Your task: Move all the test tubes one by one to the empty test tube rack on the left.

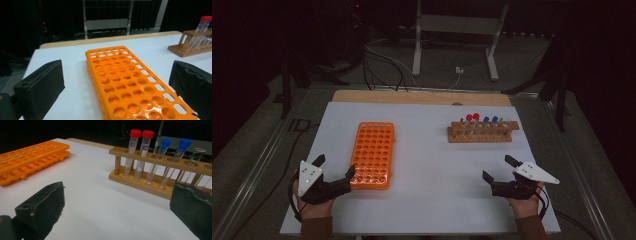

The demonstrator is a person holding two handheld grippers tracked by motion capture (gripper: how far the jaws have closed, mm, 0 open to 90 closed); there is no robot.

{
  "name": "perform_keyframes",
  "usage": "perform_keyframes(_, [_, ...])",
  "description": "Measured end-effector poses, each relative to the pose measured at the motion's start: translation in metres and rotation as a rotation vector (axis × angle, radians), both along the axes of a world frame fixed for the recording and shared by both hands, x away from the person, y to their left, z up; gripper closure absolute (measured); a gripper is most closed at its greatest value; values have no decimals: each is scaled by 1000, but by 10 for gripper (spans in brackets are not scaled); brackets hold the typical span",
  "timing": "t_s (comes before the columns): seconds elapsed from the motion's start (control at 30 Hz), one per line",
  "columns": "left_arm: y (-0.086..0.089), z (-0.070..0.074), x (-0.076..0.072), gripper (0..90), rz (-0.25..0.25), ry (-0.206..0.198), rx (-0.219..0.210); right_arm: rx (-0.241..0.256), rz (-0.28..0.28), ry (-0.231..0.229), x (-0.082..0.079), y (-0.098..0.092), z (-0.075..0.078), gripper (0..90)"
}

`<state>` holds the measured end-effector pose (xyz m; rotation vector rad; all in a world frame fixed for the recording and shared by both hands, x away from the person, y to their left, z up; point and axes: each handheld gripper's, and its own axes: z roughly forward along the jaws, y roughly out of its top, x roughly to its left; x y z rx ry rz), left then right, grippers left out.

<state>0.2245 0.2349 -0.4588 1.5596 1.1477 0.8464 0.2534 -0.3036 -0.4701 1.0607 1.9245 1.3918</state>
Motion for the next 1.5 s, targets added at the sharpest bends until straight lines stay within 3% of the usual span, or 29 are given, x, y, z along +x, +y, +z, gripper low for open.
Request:
perform_keyframes(0.2, [4, 2, -2, 13, 21, -16, -7, -5, 9, -6, -1, 3, 0, 2])
perform_keyframes(0.33, [5, 0, 2, 12, 8, 3, -14, -7, 11, -13, -1, 4, -2, 2])
perform_keyframes(0.53, [5, -7, 3, 4, -4, -35, -38, 9, 13, -34, 2, 2, 2, 2])
perform_keyframes(0.77, [5, -9, 4, 5, 38, 8, -57, 22, -20, -65, 11, -4, 24, 3])
perform_keyframes(0.83, [4, -9, 4, 5, 43, 11, -57, 24, -33, -78, 15, -7, 34, 2])
perform_keyframes(0.97, [3, -10, 5, 5, 97, 23, -23, 21, -61, -79, 27, -12, 51, 2])
perform_keyframes(1.1, [3, -11, 6, 5, 106, 29, -18, 40, -69, -81, 40, -16, 63, 2])
perform_keyframes(1.27, [1, -12, 7, 5, 98, 37, -10, 22, -101, -70, 57, -19, 73, 2])
perform_keyframes(1.5, [-1, -13, 7, 5, 92, 38, -12, -8, -158, -41, 82, -27, 76, 9])
